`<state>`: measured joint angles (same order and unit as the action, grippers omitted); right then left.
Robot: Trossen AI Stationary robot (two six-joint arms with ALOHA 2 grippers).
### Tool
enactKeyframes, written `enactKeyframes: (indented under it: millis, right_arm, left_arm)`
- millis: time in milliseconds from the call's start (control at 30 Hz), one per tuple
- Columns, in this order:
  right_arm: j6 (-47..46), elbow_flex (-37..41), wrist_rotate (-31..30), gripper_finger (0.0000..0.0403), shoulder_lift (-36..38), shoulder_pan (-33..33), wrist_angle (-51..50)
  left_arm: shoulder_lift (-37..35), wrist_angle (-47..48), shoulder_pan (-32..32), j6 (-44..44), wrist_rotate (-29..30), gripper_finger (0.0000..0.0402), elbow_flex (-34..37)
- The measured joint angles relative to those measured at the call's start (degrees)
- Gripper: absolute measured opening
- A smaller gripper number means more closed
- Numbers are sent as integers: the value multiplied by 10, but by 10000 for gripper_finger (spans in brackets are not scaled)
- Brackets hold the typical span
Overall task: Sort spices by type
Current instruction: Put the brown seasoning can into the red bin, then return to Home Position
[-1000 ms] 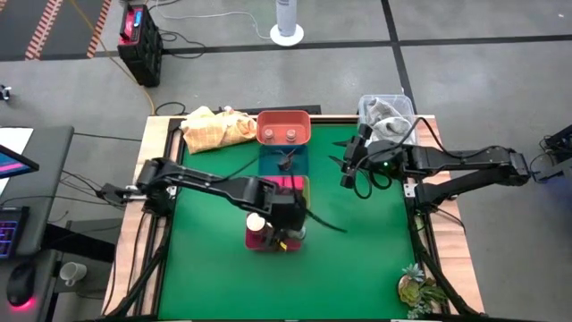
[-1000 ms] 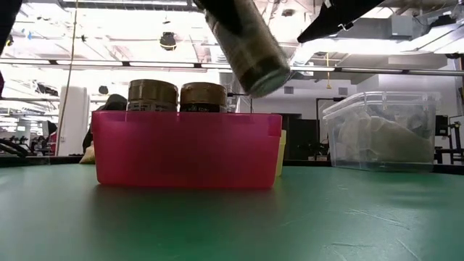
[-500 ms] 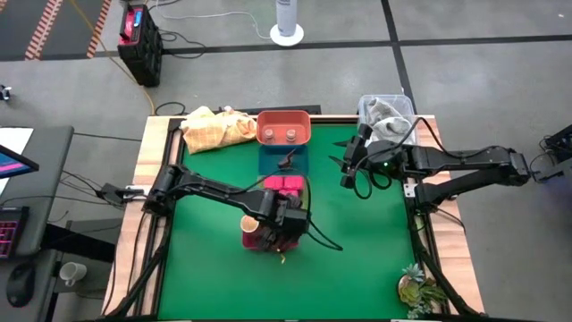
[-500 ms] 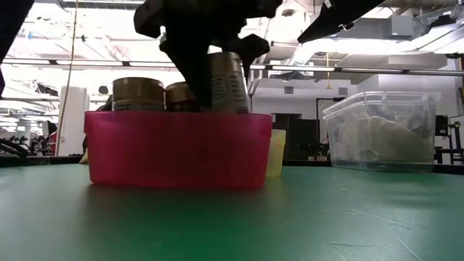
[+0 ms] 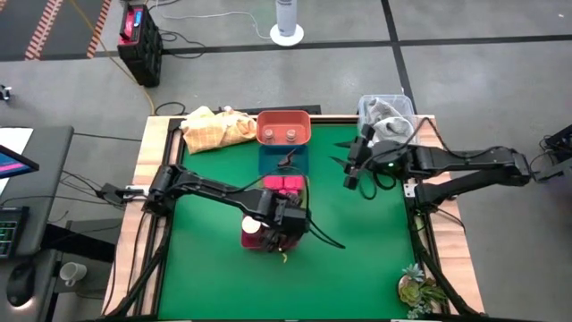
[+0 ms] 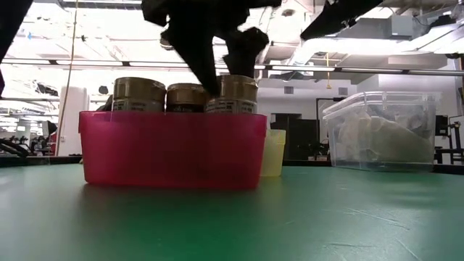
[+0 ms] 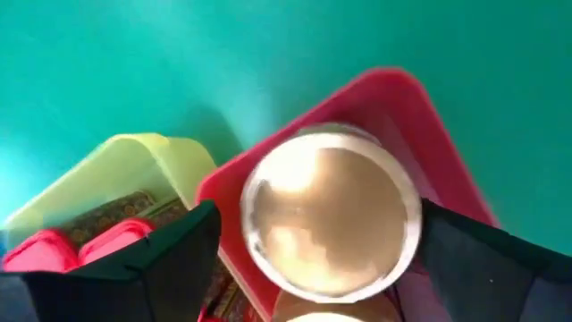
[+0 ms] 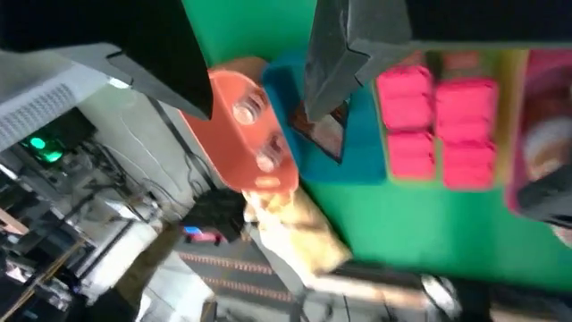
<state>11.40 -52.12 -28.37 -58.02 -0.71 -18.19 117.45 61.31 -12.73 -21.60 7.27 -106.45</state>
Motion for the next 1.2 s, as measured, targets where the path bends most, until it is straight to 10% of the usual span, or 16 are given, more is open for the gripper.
enactKeyframes:
  millis: [533, 1200]
  right_arm:
    - [-10, 145, 30, 213, 284, -5, 55]
    - [68, 302, 93, 213, 576, -4, 169]
  left_arm:
    - [-108, -38, 1, 90, -19, 325, 16]
    - [-467, -528, 17, 145, 34, 324, 525]
